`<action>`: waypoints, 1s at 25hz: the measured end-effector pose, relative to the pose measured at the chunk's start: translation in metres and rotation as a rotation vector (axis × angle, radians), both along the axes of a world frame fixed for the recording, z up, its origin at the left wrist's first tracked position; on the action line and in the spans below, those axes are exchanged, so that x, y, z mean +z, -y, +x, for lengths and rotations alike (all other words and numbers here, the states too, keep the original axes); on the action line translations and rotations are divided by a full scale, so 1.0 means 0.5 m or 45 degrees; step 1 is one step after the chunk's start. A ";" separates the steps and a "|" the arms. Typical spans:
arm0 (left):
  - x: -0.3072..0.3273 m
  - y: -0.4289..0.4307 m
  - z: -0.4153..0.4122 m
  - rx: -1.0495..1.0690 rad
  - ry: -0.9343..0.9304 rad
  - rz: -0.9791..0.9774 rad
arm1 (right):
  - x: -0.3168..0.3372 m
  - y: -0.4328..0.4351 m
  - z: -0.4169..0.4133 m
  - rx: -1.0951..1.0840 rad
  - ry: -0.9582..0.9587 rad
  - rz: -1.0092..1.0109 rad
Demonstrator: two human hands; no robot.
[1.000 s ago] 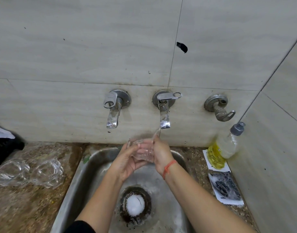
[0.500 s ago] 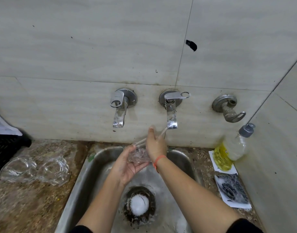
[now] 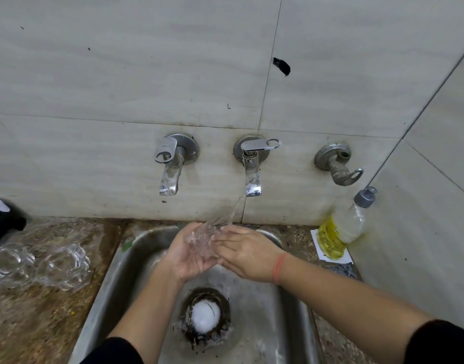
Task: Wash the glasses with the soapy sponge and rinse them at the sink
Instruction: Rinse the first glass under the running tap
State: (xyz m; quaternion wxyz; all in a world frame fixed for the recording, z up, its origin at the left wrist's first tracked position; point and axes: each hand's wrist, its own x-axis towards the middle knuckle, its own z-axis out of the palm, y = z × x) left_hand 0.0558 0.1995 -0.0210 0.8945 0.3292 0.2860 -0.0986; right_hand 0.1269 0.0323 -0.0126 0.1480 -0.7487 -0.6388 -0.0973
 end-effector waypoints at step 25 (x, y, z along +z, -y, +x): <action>0.036 0.016 0.019 0.108 0.130 0.029 | 0.052 -0.060 -0.059 -0.616 -0.573 0.230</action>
